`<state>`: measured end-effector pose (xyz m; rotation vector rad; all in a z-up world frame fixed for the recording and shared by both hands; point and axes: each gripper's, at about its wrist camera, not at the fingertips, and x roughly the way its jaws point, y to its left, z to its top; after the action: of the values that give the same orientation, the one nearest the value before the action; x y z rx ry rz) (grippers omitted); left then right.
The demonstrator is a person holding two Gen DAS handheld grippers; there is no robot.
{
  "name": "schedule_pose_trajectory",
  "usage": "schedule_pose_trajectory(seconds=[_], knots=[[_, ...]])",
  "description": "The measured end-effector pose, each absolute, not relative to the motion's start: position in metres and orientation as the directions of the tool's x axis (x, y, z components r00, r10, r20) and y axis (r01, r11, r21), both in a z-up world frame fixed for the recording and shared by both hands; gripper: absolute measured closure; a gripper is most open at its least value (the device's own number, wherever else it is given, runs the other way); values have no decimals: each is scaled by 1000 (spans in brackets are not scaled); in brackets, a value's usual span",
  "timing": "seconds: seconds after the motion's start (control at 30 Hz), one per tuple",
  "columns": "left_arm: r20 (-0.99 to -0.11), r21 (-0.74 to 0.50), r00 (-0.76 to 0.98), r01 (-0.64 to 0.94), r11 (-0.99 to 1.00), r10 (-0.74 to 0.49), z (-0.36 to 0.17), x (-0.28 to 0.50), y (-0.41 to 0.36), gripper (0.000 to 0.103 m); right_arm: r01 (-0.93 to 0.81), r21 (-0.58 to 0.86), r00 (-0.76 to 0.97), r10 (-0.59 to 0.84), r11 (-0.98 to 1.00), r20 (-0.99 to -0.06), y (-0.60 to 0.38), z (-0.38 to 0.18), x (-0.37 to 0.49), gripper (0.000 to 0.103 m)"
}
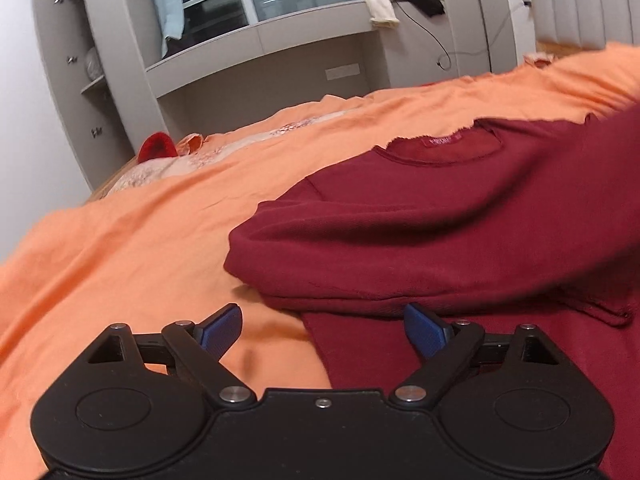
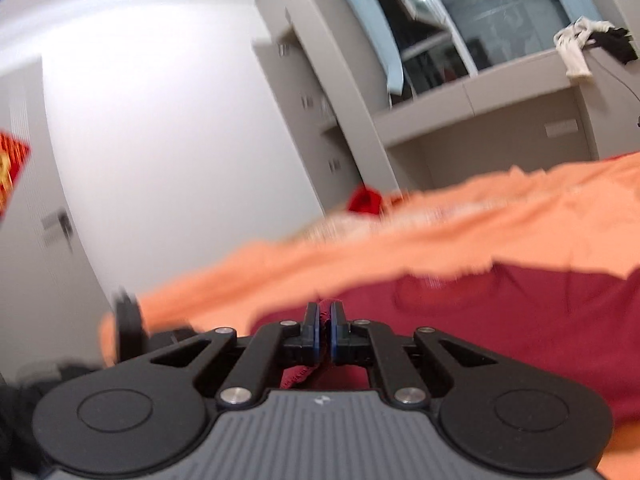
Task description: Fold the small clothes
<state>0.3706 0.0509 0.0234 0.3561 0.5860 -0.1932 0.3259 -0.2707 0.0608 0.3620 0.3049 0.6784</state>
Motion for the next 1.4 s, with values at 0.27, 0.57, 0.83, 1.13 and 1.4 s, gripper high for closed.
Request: schedule_pose_trajectory(seconds=[0.27, 0.57, 0.83, 1.13, 1.4], knots=[[-534, 388, 841, 156, 908, 84, 20, 402, 36, 11, -543, 485, 752, 654, 686, -83, -297, 73, 322, 98], [-443, 285, 887, 2, 959, 130, 33, 424, 60, 35, -464, 509, 744, 631, 725, -221, -286, 39, 332, 97], [-553, 120, 824, -69, 990, 124, 24, 436, 90, 83, -462, 479, 670, 648, 746, -362, -261, 12, 331, 97], [-600, 9, 794, -119, 993, 100, 28, 428, 114, 62, -487, 416, 612, 640, 768, -465, -244, -3, 317, 97], [-581, -5, 803, -164, 986, 131, 49, 392, 133, 25, -455, 403, 629, 607, 794, -486, -250, -7, 311, 40]])
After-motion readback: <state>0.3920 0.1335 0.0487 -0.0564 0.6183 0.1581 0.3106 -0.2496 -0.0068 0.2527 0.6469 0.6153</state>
